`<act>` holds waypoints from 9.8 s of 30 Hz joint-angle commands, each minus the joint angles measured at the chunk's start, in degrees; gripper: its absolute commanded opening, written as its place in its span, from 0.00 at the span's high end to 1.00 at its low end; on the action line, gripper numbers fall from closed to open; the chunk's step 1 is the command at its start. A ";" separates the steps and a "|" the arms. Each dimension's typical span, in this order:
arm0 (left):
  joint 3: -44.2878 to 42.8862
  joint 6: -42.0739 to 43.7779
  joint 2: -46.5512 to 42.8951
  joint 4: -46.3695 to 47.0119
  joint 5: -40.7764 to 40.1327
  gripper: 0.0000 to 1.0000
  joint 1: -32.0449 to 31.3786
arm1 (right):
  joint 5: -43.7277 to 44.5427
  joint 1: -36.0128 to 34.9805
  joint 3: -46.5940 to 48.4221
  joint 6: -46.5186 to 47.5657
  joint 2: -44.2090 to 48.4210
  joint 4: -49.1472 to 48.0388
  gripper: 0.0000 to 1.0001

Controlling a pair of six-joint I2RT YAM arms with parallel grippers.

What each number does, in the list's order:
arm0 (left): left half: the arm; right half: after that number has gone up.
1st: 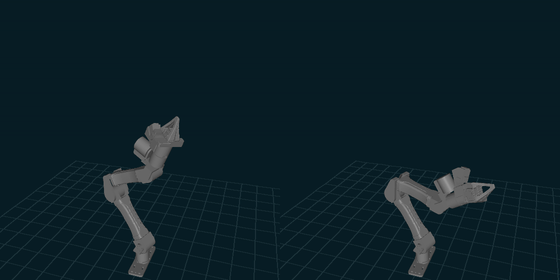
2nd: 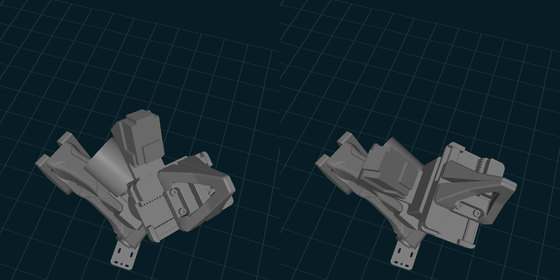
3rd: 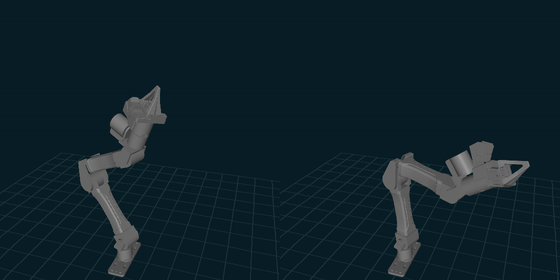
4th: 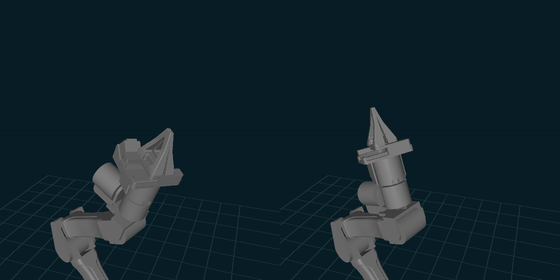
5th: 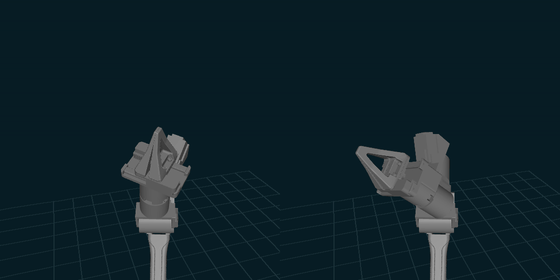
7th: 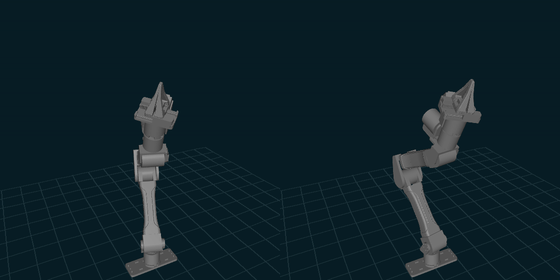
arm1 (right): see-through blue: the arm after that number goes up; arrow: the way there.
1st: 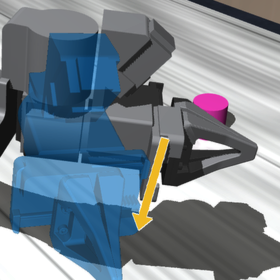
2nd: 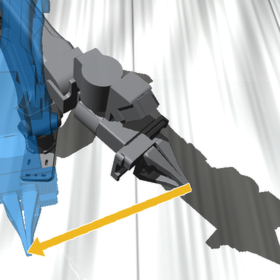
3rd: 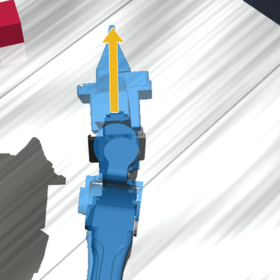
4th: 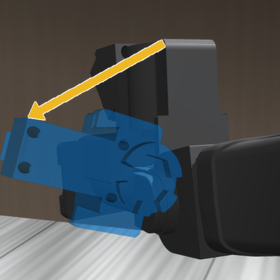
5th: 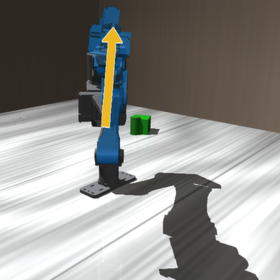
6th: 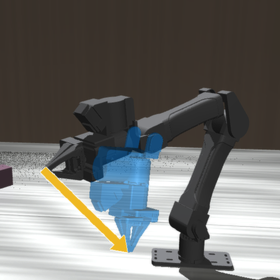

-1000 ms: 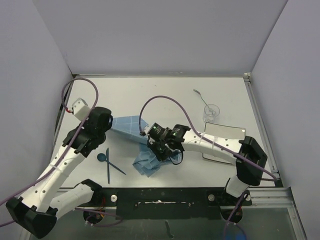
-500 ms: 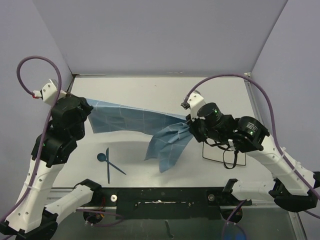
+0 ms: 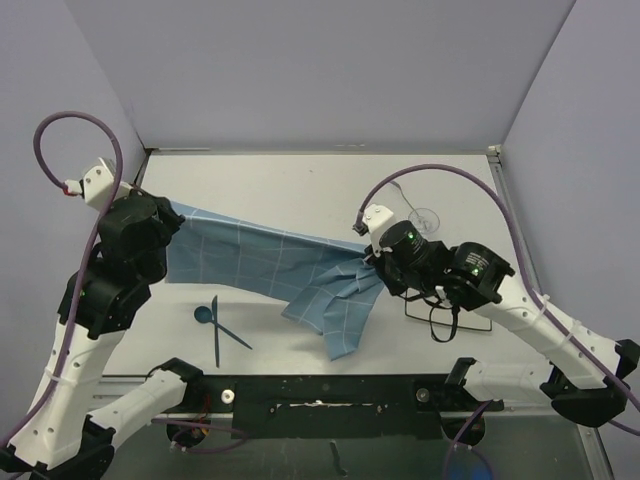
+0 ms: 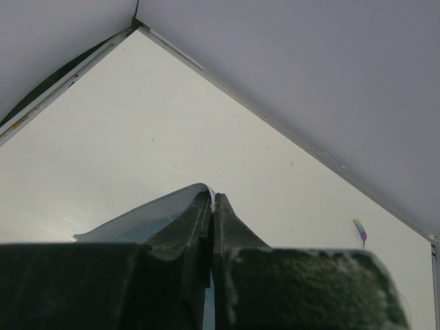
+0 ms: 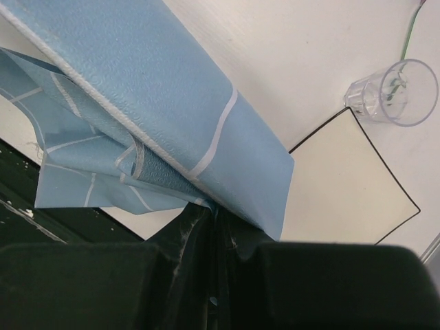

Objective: Set the dinner table for one person
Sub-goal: Flatten out the napkin at the center of the board.

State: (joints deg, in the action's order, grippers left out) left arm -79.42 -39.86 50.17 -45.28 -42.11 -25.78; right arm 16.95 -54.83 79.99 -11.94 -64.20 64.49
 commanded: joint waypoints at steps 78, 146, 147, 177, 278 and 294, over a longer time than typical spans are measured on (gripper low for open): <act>12.15 10.60 21.37 22.03 22.18 0.11 1.93 | -21.16 -2.48 9.27 2.46 -22.53 -11.31 1.00; 9.98 1.81 47.50 26.40 50.07 0.15 8.31 | -41.43 33.46 38.84 1.68 -58.35 -8.61 0.32; 9.60 1.76 48.43 26.95 51.03 0.15 8.30 | -42.38 34.01 39.12 1.19 -59.26 -9.18 0.35; 13.25 -8.98 64.51 37.00 67.80 1.00 7.56 | -47.03 28.96 29.40 -2.30 -70.55 -19.64 1.00; -38.62 6.43 78.92 -13.60 39.62 1.00 10.89 | -44.33 36.54 40.39 -0.79 -66.23 -12.59 1.00; -13.11 5.69 50.81 -11.72 36.28 1.00 7.94 | -40.42 29.17 -3.37 -4.88 -41.21 -26.20 1.00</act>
State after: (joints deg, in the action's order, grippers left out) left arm -95.81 -33.95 106.67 -58.87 -4.54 -17.74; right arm -25.02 -25.93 84.53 -14.81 -107.70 44.21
